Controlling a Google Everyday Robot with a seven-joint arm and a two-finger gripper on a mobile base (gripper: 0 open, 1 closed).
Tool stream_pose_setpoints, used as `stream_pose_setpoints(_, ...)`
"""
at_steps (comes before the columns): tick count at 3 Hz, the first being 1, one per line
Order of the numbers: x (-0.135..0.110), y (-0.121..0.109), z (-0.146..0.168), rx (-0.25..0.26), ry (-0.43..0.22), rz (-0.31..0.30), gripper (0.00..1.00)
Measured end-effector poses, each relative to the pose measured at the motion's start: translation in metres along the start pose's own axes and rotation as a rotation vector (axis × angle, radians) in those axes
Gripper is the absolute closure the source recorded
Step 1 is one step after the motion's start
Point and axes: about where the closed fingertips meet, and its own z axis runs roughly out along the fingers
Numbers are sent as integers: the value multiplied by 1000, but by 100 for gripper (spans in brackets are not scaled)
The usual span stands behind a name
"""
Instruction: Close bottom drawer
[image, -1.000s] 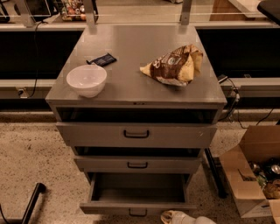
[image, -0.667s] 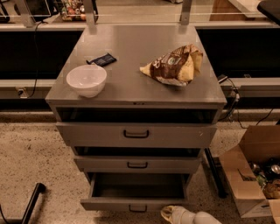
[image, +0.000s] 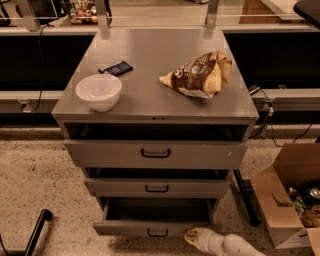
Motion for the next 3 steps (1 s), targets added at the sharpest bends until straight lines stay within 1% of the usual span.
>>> stream_pose_setpoints(1,-2,-8,1,8,-5,-1,100)
stream_pose_setpoints(2,-10,-43,10,38,-18,-4,100)
stream_pose_setpoints(3,-12,-54,13,47,-21,-3,100)
